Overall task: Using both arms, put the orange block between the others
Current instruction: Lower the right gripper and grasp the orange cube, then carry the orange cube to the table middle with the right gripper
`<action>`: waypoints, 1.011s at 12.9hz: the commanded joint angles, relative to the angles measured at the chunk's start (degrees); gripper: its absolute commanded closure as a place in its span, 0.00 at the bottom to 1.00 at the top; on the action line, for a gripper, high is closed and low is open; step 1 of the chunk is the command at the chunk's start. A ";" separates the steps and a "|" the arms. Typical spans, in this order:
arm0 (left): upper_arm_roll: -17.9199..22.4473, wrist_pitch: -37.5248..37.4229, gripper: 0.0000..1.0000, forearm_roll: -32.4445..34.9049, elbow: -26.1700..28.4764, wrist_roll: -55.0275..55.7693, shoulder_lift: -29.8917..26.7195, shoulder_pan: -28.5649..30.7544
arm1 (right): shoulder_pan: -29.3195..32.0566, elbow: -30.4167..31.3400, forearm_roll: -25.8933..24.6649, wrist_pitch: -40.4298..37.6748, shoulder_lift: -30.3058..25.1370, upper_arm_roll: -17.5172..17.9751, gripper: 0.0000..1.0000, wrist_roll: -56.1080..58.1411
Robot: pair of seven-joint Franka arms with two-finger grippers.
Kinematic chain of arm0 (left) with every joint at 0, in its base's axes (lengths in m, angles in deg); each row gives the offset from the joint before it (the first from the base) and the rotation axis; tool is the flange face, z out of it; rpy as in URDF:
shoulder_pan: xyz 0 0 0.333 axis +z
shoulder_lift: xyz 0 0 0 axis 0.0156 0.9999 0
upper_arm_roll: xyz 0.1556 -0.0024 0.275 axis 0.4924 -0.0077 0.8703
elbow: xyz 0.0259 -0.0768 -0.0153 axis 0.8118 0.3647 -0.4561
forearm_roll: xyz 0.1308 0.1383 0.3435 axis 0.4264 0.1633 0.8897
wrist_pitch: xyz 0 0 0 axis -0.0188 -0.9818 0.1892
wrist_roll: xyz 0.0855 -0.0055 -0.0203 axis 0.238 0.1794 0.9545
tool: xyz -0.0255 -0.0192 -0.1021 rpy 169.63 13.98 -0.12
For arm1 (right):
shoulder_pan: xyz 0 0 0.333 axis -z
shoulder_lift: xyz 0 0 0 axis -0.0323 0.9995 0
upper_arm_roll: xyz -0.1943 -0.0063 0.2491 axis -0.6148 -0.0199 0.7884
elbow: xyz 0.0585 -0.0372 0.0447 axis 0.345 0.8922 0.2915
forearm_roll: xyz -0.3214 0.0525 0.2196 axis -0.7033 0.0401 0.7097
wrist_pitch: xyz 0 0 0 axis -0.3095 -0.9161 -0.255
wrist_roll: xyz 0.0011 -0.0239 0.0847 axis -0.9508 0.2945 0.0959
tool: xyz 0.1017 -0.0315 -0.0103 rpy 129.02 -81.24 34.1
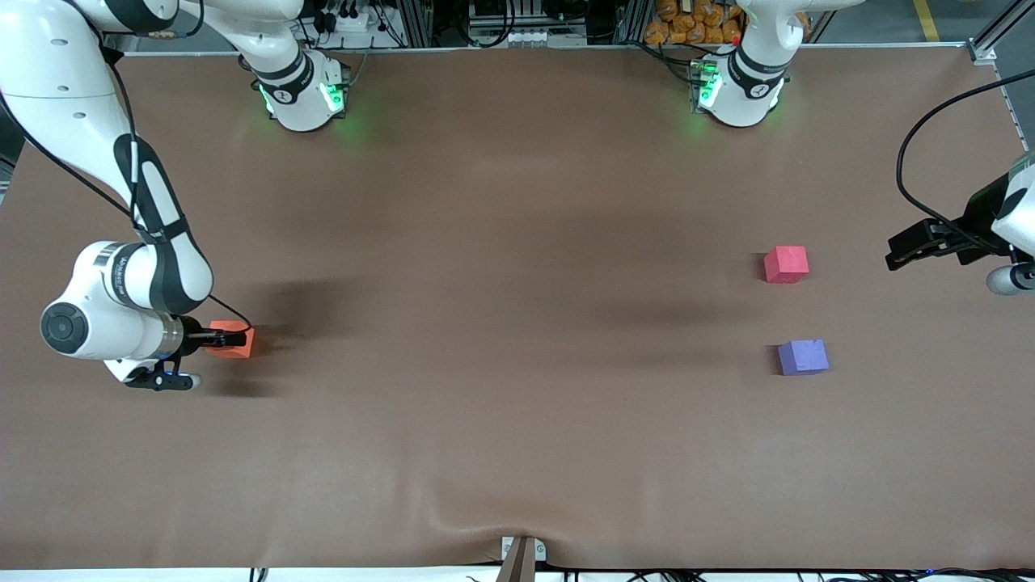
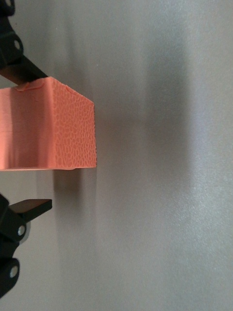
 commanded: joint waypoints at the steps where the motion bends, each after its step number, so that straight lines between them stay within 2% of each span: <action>1: -0.22 0.06 0.00 -0.90 -0.43 -0.53 0.27 0.57 | 1.25 0.16 -1.05 0.89 0.42 1.03 0.00 0.45; 2: -0.22 -0.03 0.00 -0.90 -0.43 -0.53 0.27 0.57 | 1.25 0.16 -0.97 0.80 0.51 1.03 0.20 0.36; 3: -0.22 -0.03 0.00 -0.90 -0.34 -0.53 0.27 0.48 | 1.16 0.16 -0.97 0.45 0.43 1.03 0.52 0.28; 4: -0.31 -0.03 0.00 -0.90 -0.43 -0.53 0.27 0.48 | 1.08 0.07 -0.88 0.19 0.42 1.03 0.77 0.27; 5: -0.31 -0.03 0.00 -0.90 -0.43 -0.53 0.27 0.48 | 1.16 -0.02 -0.88 0.10 0.42 1.03 0.95 0.27; 6: -0.31 -0.03 0.00 -0.90 -0.43 -0.53 0.27 0.39 | 1.08 -0.10 -0.88 0.01 0.34 1.03 1.00 0.19; 8: -0.31 -0.03 0.00 -0.90 -0.43 -0.53 0.27 0.39 | 0.64 -0.63 -0.88 -0.95 -0.62 1.20 1.00 0.36; 9: -0.31 -0.03 0.00 -0.81 -0.43 -0.53 0.27 0.39 | 0.46 -2.37 -0.88 -4.09 -1.41 1.46 1.00 0.45; 12: -0.22 -0.03 0.00 -0.81 -0.52 -0.62 0.27 0.74 | -3.91 -11.76 -0.88 -16.57 -2.39 1.47 1.00 0.19; 13: -0.14 -0.03 0.00 -0.81 -0.52 -0.62 0.27 0.83 | -5.67 -13.97 -0.70 -17.91 -2.30 1.47 1.00 0.27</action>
